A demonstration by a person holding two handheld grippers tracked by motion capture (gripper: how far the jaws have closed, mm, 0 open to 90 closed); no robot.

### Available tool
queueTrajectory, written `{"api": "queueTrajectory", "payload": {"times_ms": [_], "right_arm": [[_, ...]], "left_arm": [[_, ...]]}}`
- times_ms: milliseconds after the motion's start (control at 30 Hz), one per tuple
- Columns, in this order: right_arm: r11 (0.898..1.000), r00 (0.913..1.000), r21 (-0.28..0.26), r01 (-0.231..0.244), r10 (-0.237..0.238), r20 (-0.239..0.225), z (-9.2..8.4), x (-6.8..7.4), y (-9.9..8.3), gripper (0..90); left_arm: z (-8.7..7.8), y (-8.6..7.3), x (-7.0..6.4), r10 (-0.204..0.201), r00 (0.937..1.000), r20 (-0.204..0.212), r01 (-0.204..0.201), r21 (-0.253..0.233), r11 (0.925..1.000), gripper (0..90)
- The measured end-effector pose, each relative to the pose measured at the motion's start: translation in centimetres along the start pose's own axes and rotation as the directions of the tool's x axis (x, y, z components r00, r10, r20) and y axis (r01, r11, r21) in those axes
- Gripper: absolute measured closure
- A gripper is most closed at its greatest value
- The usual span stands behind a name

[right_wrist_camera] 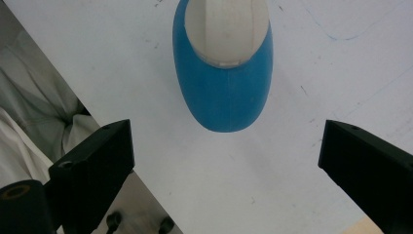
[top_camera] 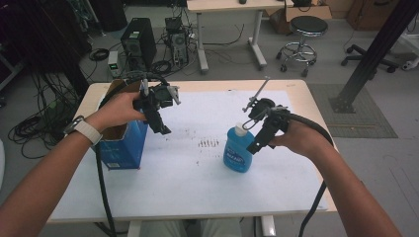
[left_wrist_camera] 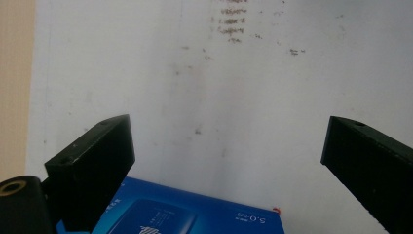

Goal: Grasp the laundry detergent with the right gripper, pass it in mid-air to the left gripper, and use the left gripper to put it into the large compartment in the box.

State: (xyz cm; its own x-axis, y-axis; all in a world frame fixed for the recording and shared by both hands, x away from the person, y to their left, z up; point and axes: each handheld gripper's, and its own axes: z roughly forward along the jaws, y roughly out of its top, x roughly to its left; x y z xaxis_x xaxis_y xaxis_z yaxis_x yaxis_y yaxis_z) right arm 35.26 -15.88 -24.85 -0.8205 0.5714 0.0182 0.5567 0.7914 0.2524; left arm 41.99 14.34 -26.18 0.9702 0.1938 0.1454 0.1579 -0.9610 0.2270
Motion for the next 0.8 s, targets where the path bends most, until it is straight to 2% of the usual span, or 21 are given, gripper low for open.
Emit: {"api": "queueTrajectory", "payload": {"times_ms": [167,433,633,800], "right_arm": [[0.999,0.9996,-0.039,-0.026,0.025,-0.013,0.5,-0.1,-0.8,5.9],[0.995,0.9991,-0.088,-0.039,0.038,-0.020,1.3,-0.1,-1.8,6.0],[0.986,0.9982,-0.157,-0.058,0.055,-0.025,2.0,0.1,-2.8,6.1],[0.979,0.9976,-0.191,-0.067,0.062,-0.029,2.6,0.1,-3.5,6.1]], "left_arm": [[-0.1,0.0,0.1,-0.002,1.0000,-0.002,0.002,0.001,1.0000,5.8],[0.0,-0.1,0.1,-0.003,1.0000,-0.004,0.003,0.000,1.0000,5.8],[0.0,0.0,0.0,-0.001,1.0000,-0.003,0.001,0.005,1.0000,5.8],[0.0,-0.1,0.0,-0.002,1.0000,-0.004,0.002,0.004,1.0000,5.8]]}}
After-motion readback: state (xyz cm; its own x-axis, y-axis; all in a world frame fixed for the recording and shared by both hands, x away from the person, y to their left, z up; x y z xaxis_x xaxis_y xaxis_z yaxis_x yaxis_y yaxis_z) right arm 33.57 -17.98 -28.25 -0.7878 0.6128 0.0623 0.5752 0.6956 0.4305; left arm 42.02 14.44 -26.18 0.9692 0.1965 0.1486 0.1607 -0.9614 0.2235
